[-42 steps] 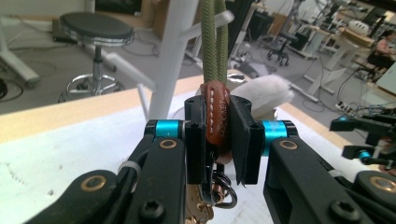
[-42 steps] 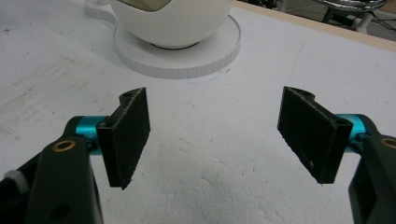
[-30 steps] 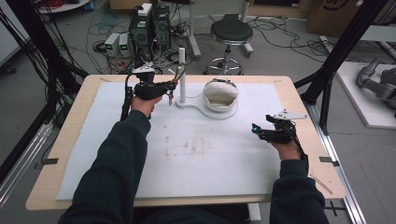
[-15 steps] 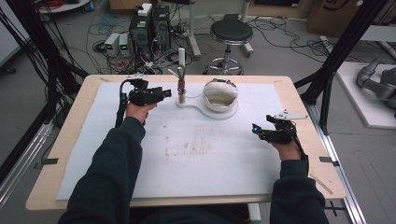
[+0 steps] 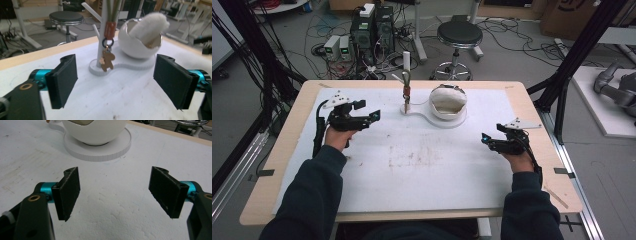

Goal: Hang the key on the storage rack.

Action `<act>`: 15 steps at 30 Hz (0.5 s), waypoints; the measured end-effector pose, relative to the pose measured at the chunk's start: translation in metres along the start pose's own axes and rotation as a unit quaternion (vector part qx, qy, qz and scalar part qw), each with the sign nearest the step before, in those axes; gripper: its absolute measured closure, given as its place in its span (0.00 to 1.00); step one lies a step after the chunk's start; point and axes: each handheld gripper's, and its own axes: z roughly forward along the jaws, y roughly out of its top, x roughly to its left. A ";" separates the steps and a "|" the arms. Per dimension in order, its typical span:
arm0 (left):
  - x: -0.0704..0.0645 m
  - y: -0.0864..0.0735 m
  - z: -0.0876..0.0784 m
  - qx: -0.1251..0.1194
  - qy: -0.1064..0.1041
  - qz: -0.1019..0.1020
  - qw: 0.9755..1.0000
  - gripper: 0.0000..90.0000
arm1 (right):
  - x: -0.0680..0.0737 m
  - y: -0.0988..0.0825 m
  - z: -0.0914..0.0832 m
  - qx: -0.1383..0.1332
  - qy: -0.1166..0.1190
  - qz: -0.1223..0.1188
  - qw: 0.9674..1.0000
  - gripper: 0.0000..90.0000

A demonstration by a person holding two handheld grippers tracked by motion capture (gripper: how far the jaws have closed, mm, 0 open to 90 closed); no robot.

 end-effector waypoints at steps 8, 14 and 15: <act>-0.006 -0.028 -0.017 0.006 0.013 0.002 1.000 0.23 | 0.001 0.000 -0.002 -0.014 0.004 -0.002 1.000 0.26; -0.009 -0.043 -0.019 0.008 0.025 -0.015 1.000 0.22 | 0.000 -0.002 -0.003 -0.011 0.007 -0.002 1.000 0.25; -0.009 -0.043 -0.018 0.009 0.025 -0.014 1.000 0.22 | 0.000 -0.002 -0.003 -0.011 0.007 -0.003 1.000 0.25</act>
